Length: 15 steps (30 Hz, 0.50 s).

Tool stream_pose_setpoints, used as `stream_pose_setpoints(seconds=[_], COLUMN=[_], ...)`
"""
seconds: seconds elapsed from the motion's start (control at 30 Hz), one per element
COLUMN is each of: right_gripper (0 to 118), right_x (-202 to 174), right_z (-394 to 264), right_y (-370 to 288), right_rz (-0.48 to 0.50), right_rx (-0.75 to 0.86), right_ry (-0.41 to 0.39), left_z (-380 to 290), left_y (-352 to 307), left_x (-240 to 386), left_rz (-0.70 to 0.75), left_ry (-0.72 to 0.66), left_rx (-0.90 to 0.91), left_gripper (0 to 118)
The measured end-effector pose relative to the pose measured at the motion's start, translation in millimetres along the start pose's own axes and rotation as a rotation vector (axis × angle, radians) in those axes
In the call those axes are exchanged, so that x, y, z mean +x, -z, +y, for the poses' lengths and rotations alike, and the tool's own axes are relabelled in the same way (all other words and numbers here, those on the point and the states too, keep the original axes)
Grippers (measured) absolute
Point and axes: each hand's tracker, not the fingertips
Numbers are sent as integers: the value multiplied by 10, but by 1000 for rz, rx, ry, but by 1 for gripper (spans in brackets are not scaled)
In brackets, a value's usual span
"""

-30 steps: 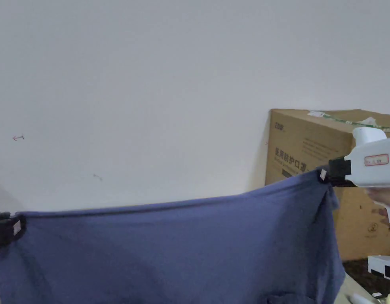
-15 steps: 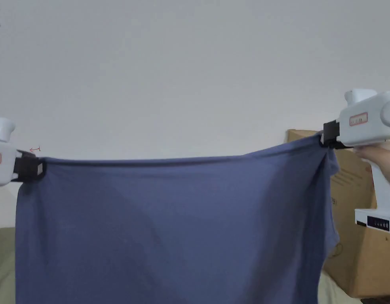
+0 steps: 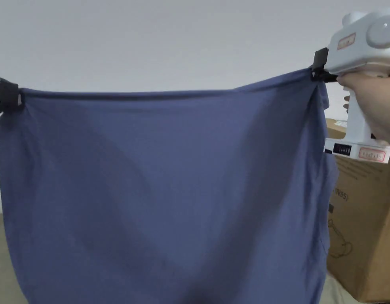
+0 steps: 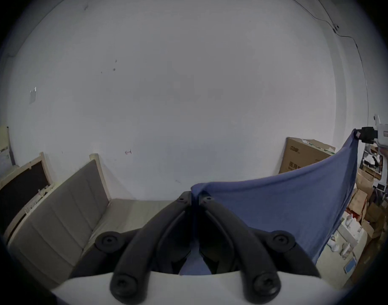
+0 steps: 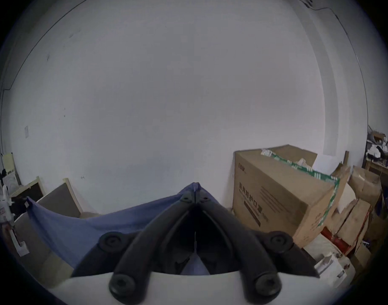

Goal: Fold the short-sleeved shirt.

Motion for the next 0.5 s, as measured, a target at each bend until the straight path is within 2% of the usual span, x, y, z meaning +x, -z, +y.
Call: stream_pose_setpoints(seconds=[0.17,0.3,0.4,0.47,0.5], right_gripper=[0,0,0,0,0], right_x=[-85,-85,17,78,139], right_z=[84,-242,-928,-1616,-1938], right_y=[222,451,684,809,834], right_rz=[-12,-15,-29,-80,-68], right_rx=[39,22,-75,-244,-317], right_ry=[-51,-65,-82,-100,-90], left_z=[73,-197,-788,-1384,-1657], left_y=[331,611,812,896,900], left_x=[-34,20,39,26,29], left_rz=[13,32,13,0,-6], left_ry=[-24,-17,-80,-154,-178], left_rx=[23,4,-82,-195,-255], left_gripper=[4,4,4,4,4])
